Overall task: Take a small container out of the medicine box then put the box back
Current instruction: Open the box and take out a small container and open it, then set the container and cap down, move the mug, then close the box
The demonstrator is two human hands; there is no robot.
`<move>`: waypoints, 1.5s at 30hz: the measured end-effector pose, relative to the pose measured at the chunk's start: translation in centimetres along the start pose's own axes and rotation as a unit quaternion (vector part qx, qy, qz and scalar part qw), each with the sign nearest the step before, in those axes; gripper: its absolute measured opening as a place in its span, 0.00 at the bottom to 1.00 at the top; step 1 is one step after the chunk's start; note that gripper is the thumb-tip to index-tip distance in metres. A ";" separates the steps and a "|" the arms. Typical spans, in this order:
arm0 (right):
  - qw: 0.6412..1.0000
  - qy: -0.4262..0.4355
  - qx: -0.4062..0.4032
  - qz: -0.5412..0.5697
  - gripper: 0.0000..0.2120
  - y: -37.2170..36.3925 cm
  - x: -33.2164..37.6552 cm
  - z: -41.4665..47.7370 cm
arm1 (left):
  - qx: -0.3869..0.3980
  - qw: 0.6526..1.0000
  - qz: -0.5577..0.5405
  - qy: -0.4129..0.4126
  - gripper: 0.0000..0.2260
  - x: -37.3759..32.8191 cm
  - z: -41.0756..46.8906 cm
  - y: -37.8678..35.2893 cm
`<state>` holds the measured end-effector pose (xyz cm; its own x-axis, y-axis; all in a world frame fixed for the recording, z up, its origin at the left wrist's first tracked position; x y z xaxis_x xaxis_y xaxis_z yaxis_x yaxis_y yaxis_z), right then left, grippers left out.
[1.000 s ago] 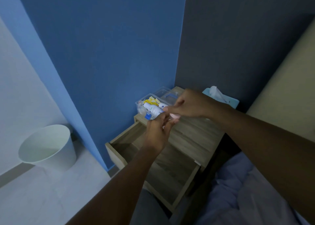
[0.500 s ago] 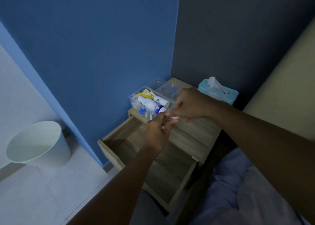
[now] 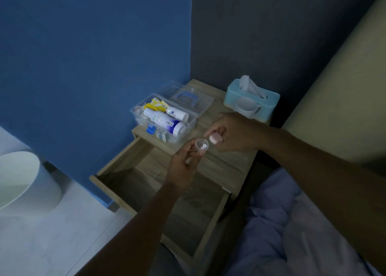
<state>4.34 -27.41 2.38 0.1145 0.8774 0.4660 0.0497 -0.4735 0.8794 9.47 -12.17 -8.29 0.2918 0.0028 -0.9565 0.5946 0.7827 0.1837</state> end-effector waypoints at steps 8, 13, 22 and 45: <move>0.991 -0.020 -0.080 0.109 0.23 -4.4 -5.1 -0.3 | 0.072 0.997 0.041 -0.003 0.17 4.3 2.2 -2.5; 0.969 -0.090 -0.108 0.204 0.13 -6.4 -8.5 0.8 | 0.095 0.993 0.014 0.061 0.13 5.8 3.8 -3.8; 0.921 -0.197 -0.107 0.317 0.14 -9.4 -14.7 1.2 | 0.191 0.955 0.226 0.009 0.14 10.4 8.1 -6.1; 0.924 -0.255 -0.157 0.239 0.18 -12.8 -18.0 -0.7 | 0.182 0.916 0.356 -0.036 0.27 11.5 8.6 -6.9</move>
<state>0.92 -37.09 -17.20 0.5051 0.3854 0.7722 -0.4090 -0.6810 0.6074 15.13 -22.90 -18.57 0.7431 0.3807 -0.5503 0.4415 0.3390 0.8307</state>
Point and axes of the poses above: each hand's wrist, its own z-axis towards the middle knuckle, its own y-axis out of the back of the hand, x = y × z, the point moved 4 cm from there along z, towards the middle knuckle, and after that the axes turned 6 degrees about -y, right-handed, at the moved point
